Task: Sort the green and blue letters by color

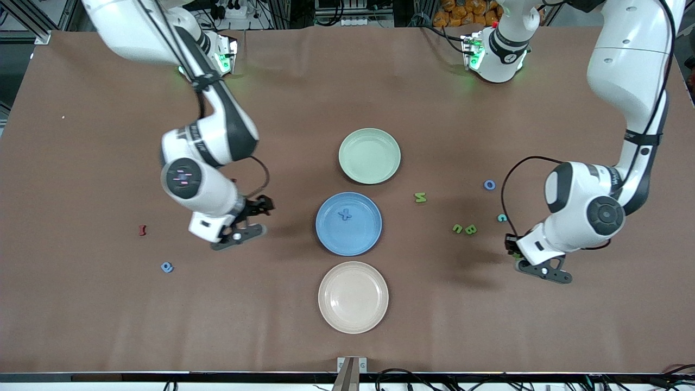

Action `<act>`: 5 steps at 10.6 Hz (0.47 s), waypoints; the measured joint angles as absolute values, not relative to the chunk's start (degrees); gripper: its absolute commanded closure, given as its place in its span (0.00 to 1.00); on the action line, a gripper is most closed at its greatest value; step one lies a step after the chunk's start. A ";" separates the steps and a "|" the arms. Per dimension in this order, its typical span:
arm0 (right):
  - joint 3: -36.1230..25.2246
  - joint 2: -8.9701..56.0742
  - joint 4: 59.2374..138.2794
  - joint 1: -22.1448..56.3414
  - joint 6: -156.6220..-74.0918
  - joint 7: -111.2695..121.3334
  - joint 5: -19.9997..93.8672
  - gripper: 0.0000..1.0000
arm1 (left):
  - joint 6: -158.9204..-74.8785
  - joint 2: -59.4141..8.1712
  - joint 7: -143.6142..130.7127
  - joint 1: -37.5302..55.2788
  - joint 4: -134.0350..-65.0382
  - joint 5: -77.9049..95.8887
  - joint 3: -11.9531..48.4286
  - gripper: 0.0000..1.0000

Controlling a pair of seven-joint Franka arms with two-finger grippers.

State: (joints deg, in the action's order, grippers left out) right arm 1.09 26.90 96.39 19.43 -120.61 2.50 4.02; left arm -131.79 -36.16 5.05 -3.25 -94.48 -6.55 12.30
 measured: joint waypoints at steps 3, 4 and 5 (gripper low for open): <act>1.78 19.49 106.10 11.25 -121.57 15.91 3.99 0.00 | -131.66 -36.05 -6.44 2.30 -94.40 -6.52 13.35 1.00; 1.90 17.29 110.35 9.76 -124.24 18.88 3.99 0.00 | -130.81 -36.02 -9.42 4.12 -94.42 -6.52 13.39 1.00; 1.96 15.81 114.91 8.92 -128.94 20.80 3.99 0.00 | -129.65 -36.02 -12.27 5.84 -94.47 -6.52 13.45 1.00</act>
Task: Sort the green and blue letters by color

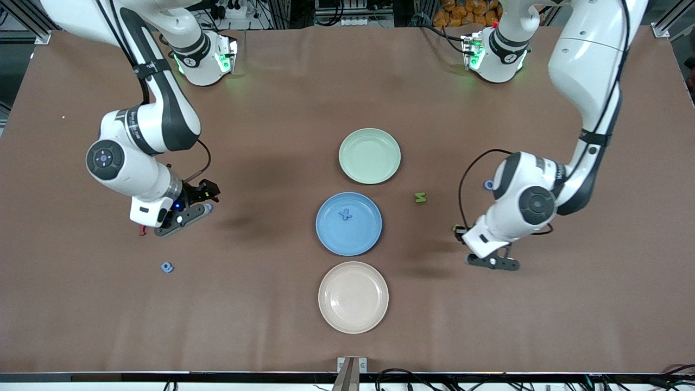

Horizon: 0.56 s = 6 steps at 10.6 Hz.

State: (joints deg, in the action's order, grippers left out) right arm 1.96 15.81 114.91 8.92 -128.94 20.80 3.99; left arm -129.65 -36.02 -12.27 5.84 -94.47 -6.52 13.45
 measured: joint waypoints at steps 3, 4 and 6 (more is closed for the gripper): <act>2.22 15.05 126.57 7.02 -142.77 25.22 3.96 0.00 | -127.45 -36.05 -22.55 13.62 -94.93 -6.52 13.62 1.00; 2.30 15.05 128.45 6.28 -144.70 26.92 3.96 0.00 | -125.04 -35.98 -25.39 16.54 -94.95 -6.52 13.65 1.00; 2.41 15.27 130.92 4.74 -148.19 29.51 3.23 0.00 | -121.05 -35.92 -27.56 20.28 -95.80 -6.52 13.61 1.00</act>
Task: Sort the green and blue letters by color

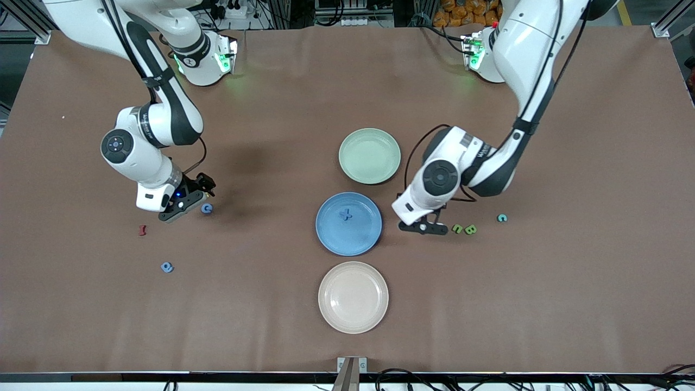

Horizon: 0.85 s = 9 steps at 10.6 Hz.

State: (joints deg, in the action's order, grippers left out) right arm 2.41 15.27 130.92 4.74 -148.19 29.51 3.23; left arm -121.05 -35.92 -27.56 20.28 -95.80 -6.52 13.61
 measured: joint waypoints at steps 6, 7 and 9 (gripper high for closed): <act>2.56 20.79 132.06 2.96 -157.33 31.18 0.85 0.00 | -107.55 -33.69 -29.89 20.26 -96.38 -5.22 17.27 1.00; 2.60 21.86 132.07 2.96 -158.60 31.20 0.77 0.00 | -107.54 -33.69 -31.81 20.32 -96.40 -5.14 18.47 1.00; 2.63 23.58 132.07 2.95 -160.29 31.24 0.71 0.07 | -107.64 -33.69 -34.74 20.76 -96.41 -3.28 19.99 1.00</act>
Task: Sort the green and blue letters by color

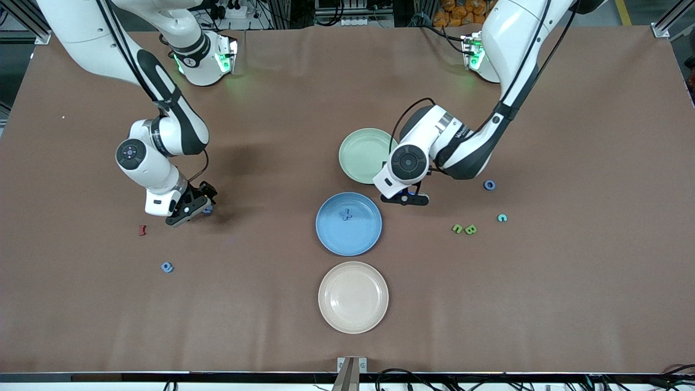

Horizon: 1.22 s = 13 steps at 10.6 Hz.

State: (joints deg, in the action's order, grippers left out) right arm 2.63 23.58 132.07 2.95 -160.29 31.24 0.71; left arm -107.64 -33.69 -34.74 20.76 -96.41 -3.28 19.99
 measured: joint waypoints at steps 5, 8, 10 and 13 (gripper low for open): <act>2.93 24.40 132.02 2.95 -160.86 31.32 0.65 0.80 | -109.97 -34.80 -40.47 24.99 -96.35 -1.04 20.45 1.00; 2.98 23.57 131.88 2.94 -160.72 31.32 0.64 0.90 | -113.81 -36.48 -43.35 27.34 -96.35 -1.03 20.46 1.00; 3.05 23.82 131.84 2.94 -160.81 30.95 0.64 0.90 | -115.79 -37.69 -45.25 28.12 -95.88 -1.03 20.45 0.55; 3.26 23.83 129.81 2.94 -158.21 26.90 0.66 0.90 | -116.30 -38.90 -46.70 28.89 -94.55 -1.03 20.39 0.00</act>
